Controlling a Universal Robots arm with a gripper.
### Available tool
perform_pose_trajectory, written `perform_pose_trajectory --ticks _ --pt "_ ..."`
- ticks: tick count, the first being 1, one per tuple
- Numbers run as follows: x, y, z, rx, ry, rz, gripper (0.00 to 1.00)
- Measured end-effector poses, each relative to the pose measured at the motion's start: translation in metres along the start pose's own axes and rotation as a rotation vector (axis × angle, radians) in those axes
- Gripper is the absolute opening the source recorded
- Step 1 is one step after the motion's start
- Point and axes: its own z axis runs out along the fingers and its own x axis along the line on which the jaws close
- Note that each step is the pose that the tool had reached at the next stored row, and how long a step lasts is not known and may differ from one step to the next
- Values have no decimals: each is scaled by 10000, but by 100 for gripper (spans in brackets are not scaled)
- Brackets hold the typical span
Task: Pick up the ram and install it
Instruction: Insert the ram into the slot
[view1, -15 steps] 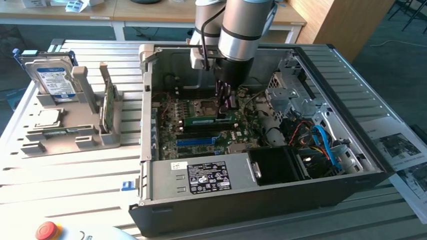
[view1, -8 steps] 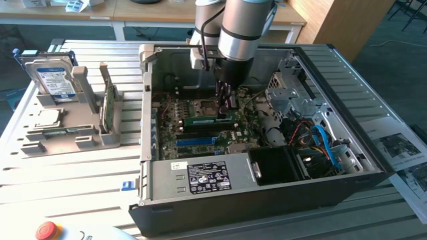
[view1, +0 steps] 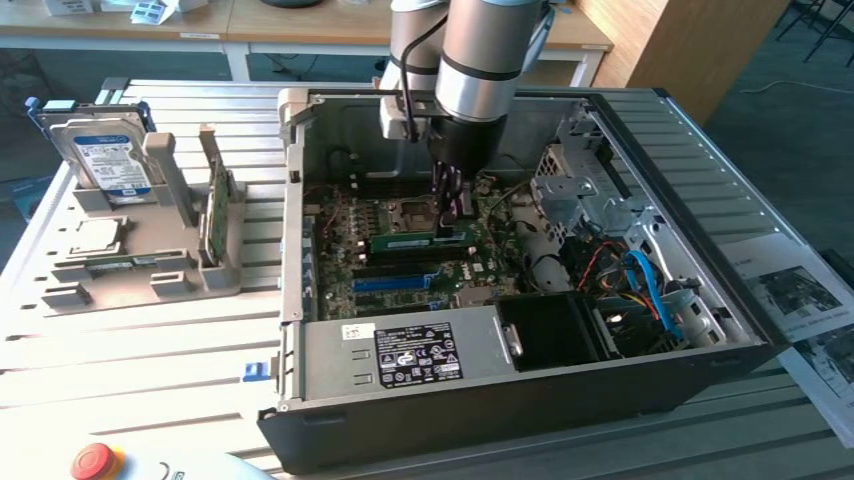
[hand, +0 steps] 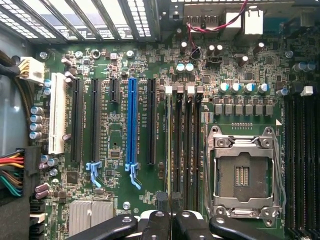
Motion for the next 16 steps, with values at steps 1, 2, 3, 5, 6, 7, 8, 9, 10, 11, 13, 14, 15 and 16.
perform_pose_trajectory --ticks 1,2,3,5,6,7,8,9,10,11,13,14,15,16 --pt "0 0 0 7 0 5 12" --pt "0 0 0 10 0 8 12" --pt "0 0 0 13 0 14 12" --pt "0 1 0 18 -1 25 12" --pt "0 1 0 19 -1 26 12" --pt "0 1 0 19 -1 27 12" --pt "0 1 0 19 -1 27 12" --pt "0 1 0 19 -1 27 12" --pt "0 1 0 19 0 27 12" --pt "2 2 -2 14 2 29 12" --pt "4 2 -4 9 1 29 12" --pt "6 1 -4 9 0 27 12" --pt "8 1 -4 8 -2 26 12" --pt "10 1 -5 6 -2 27 12"
